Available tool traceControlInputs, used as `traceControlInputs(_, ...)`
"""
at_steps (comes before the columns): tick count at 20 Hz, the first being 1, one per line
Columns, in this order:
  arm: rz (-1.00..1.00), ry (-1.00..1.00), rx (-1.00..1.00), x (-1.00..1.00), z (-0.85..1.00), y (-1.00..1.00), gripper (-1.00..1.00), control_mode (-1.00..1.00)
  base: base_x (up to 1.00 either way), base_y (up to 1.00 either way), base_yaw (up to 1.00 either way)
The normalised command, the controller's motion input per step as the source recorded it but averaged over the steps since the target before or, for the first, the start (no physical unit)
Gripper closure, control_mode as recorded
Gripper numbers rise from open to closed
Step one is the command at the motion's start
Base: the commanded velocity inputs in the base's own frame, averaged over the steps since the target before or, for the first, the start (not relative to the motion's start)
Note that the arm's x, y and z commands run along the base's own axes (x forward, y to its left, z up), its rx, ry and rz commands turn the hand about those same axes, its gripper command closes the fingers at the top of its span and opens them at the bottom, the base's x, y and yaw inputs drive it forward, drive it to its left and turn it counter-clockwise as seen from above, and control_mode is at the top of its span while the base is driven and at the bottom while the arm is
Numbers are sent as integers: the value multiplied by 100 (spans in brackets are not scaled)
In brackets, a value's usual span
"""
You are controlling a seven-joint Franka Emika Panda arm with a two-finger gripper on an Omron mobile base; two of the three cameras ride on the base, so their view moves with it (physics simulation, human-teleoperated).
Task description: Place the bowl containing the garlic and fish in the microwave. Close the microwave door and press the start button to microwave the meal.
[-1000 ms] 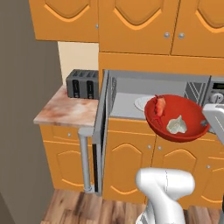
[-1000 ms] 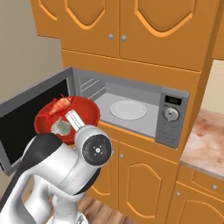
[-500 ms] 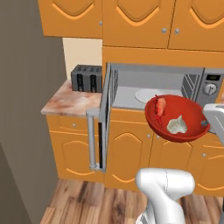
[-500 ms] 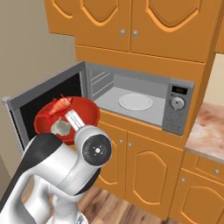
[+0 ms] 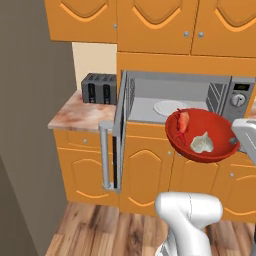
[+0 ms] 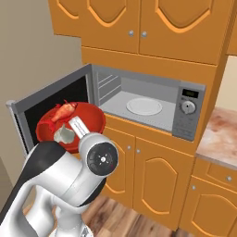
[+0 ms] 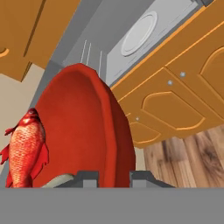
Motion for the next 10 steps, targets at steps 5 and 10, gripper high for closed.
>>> traceControlInputs(5, 0, 0, 0, 0, 0, 0, 100, 100, -2, -32, 3)
traceControlInputs(10, 0, 0, 0, 0, 0, 0, 100, 100, 0, -44, 22)
